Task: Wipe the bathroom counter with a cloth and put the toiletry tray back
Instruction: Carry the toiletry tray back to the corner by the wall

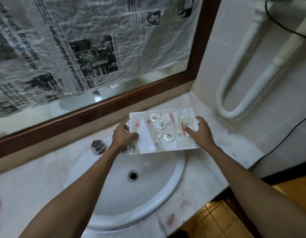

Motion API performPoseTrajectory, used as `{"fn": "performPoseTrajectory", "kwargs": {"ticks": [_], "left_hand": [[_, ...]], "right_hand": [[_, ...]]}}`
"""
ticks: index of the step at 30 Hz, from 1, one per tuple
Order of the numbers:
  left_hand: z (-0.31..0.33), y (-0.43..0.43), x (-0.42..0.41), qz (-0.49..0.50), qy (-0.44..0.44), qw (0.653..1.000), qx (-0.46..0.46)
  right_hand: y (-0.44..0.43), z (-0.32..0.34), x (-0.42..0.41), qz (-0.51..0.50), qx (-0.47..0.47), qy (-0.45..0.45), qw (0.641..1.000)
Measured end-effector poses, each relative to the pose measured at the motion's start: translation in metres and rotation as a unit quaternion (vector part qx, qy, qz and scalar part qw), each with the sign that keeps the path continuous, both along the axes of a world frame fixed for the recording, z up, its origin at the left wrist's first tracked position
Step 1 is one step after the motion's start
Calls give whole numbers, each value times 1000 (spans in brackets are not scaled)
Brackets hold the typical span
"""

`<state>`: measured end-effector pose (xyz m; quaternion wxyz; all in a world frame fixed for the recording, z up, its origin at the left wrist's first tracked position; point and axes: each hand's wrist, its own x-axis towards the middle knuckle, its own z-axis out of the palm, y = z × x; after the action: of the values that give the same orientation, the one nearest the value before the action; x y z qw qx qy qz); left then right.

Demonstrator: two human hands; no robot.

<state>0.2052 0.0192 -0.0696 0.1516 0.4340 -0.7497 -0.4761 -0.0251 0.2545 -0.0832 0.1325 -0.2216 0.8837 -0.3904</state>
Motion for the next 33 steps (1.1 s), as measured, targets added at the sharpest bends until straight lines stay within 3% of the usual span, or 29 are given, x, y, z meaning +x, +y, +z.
{"fn": "performPoseTrajectory", "kwargs": {"ticks": [14,33], "left_hand": [[-44,-7,-159,57,-57,996,30],[-90,-20,-262,70,-86,990,91]], "right_hand": [[-45,-35,-177,63,76,-25,995],[-69,-63,-271,130,146,-116,974]]}}
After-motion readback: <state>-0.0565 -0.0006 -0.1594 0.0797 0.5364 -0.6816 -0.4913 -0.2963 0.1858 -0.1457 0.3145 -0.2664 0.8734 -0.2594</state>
